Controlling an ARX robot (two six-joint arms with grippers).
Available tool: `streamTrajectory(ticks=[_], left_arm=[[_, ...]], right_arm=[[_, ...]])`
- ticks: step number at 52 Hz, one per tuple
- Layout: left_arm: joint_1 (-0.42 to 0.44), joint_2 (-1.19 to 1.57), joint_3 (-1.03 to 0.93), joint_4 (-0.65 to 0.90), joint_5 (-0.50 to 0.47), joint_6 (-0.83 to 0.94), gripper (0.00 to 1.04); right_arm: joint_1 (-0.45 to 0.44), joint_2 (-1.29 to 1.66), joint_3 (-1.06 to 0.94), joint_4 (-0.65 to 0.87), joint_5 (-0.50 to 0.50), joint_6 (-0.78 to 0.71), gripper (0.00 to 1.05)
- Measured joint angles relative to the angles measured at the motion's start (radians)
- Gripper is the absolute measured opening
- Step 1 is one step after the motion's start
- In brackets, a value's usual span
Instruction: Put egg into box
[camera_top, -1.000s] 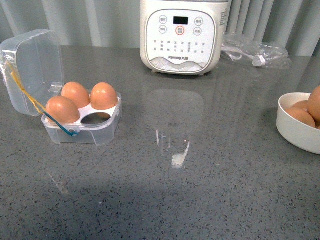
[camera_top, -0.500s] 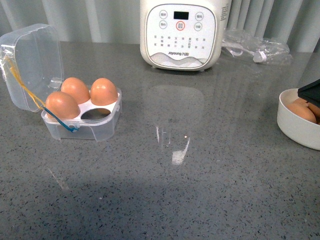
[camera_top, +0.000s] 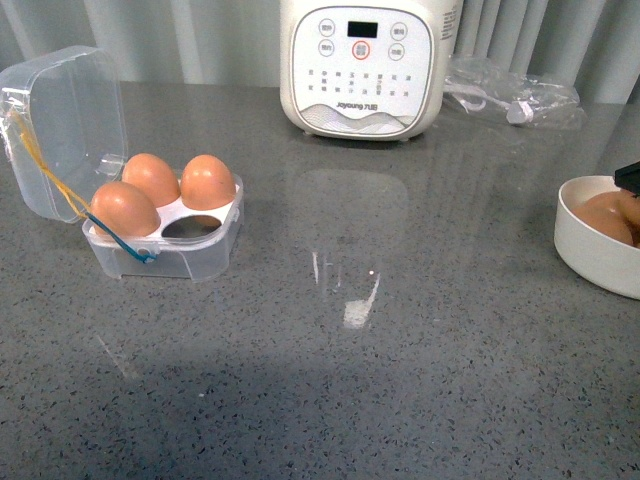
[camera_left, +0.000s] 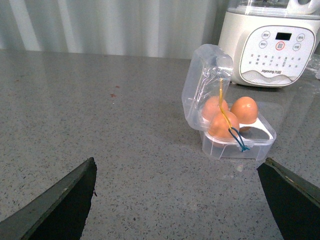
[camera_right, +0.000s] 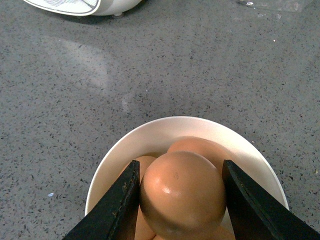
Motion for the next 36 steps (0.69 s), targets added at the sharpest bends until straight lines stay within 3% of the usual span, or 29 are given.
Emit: streamTrajectory(ticks=[12,19,36], left_arm=[[0.0,0.0,0.0,0.0,0.0,0.0,0.98],[0.0,0.0,0.0,0.0,0.0,0.0,0.98],[0.0,0.0,0.0,0.0,0.0,0.0,0.98]], right_arm=[[-0.001,-0.088,0.008,-0.034,-0.055,0.021,0.42],[0.063,-0.117,0.067,-0.061,-0.079,0.119,0.42],[0.476,0.113,0.219,-0.014,-0.018,0.173,0.42]])
